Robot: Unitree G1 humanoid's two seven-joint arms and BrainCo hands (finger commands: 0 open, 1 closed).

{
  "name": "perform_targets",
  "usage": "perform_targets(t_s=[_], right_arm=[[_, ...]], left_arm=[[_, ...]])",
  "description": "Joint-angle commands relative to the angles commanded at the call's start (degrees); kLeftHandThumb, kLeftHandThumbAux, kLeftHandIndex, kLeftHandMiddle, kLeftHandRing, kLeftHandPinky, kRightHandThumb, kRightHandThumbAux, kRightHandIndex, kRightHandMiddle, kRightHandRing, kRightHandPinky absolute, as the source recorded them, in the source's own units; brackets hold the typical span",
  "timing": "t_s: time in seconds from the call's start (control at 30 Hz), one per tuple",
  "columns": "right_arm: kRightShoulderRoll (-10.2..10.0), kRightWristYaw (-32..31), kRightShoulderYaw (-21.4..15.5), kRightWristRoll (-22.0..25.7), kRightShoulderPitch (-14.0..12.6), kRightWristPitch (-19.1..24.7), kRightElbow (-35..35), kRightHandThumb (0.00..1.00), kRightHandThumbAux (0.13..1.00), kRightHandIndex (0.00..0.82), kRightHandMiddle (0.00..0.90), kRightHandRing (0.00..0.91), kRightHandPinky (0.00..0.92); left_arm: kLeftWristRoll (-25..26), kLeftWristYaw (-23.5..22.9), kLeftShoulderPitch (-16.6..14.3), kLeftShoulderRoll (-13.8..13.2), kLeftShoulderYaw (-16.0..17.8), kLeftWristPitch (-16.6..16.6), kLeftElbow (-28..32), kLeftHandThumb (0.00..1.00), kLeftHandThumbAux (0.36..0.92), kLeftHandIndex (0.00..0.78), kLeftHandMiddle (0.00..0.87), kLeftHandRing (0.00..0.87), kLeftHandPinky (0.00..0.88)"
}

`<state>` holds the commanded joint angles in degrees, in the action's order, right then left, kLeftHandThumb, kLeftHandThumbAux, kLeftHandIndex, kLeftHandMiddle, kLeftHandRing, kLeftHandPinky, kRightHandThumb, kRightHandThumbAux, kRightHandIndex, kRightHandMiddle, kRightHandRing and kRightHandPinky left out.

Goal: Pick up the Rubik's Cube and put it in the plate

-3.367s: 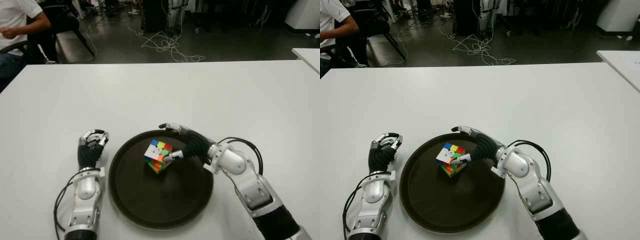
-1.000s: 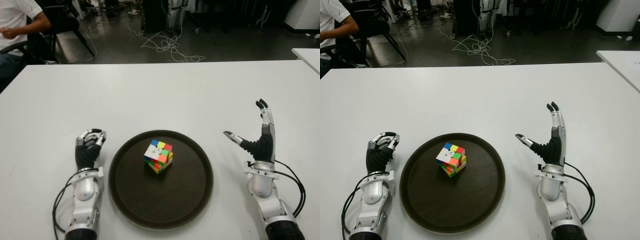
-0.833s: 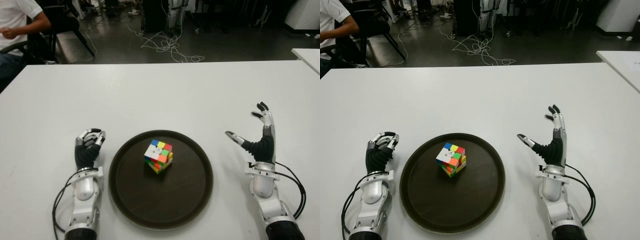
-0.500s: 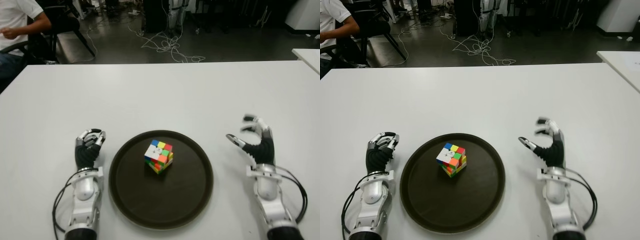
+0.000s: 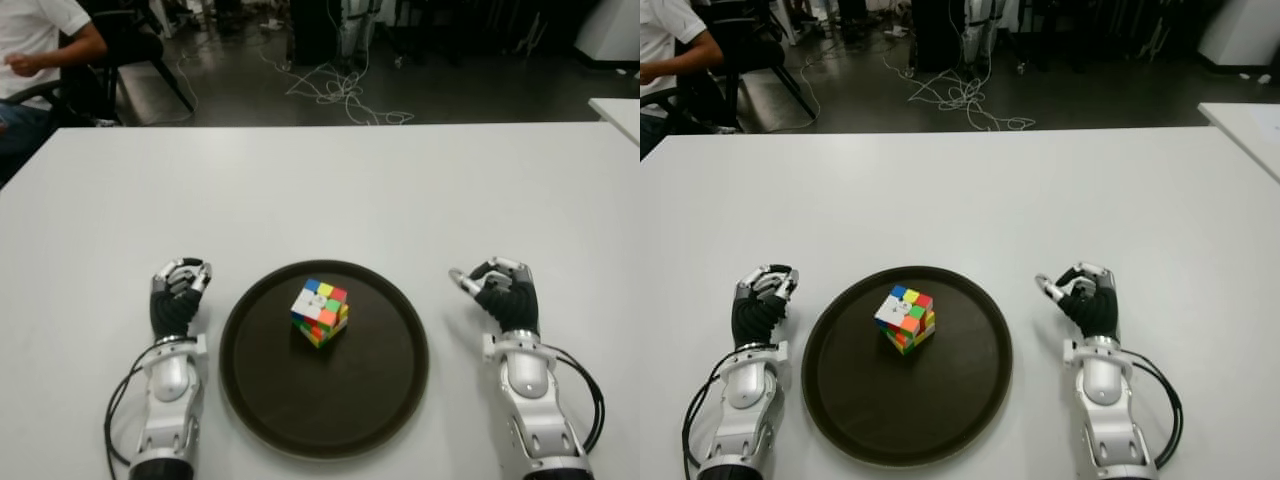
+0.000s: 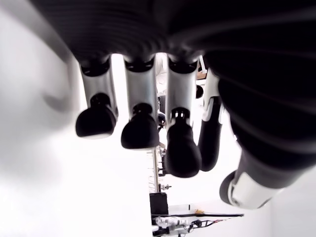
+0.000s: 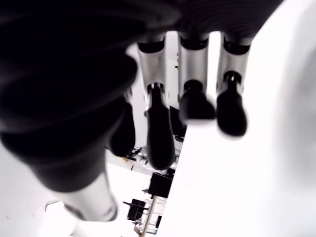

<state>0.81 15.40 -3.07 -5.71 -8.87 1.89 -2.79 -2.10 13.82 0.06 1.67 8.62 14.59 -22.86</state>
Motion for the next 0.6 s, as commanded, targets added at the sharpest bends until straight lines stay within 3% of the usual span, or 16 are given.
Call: perform_targets(t_s=[0.37, 0.6], right_arm=[[-0.5, -1.1, -0.3, 0.8, -0.2, 5.1, 3.2, 0.298, 0.857, 0.746, 0.822, 0.832, 0.830], [-0.5, -1.4, -0.4, 0.7, -0.2, 6.6, 4.1, 0.315, 0.866, 0.741, 0.819, 0.828, 0.825]], left_arm=[[0.1, -1.2, 0.4, -0.6, -0.5, -3.4, 1.8, 0.716, 0.701, 0.444, 0.793, 0.814, 0.805], [0.4, -1.6, 0.2, -0.6, -0.2, -2.4, 1.3, 0.716, 0.700, 0.444, 0.796, 0.819, 0.807]])
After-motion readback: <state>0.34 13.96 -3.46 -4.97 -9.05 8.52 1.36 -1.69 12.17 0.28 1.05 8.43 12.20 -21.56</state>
